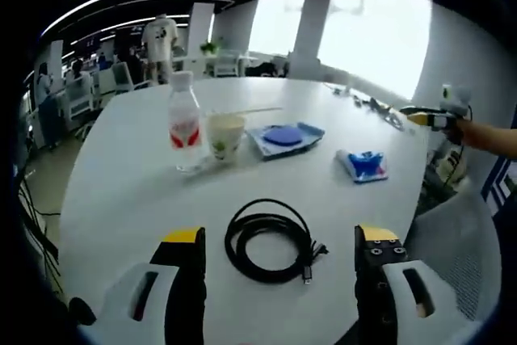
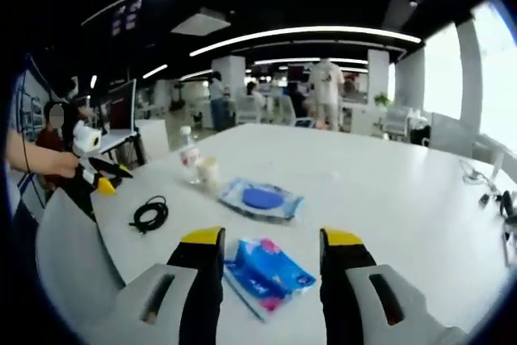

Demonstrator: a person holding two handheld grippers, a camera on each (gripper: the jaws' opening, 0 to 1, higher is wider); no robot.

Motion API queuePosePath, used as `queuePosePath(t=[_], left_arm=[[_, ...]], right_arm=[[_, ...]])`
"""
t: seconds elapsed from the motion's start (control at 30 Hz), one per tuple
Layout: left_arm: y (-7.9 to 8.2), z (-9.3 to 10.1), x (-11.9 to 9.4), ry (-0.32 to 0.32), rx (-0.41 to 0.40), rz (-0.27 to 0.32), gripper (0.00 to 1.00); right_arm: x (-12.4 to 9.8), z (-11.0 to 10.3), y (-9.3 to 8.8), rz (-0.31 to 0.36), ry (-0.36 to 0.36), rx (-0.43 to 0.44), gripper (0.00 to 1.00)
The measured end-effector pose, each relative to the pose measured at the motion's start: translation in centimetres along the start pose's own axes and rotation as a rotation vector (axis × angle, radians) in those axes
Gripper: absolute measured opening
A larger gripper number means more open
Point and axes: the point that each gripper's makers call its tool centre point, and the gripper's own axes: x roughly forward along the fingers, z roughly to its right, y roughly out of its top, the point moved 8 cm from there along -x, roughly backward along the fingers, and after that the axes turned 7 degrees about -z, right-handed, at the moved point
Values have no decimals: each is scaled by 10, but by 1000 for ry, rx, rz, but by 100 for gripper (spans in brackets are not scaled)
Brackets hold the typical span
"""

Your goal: Arrange the tabletop items into an orderly group along one side of the table until the central work area is clear of visible clutter.

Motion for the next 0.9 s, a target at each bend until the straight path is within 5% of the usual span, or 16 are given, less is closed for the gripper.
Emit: queuePosePath(t=[0.47,0.9], left_arm=[[27,13,-5,59,-93,92,70],[47,39,17,26,-44,63,69]], right_arm=[[-7,16,-14,-3,27,19,44],[10,26,-15,2,65,71,44]])
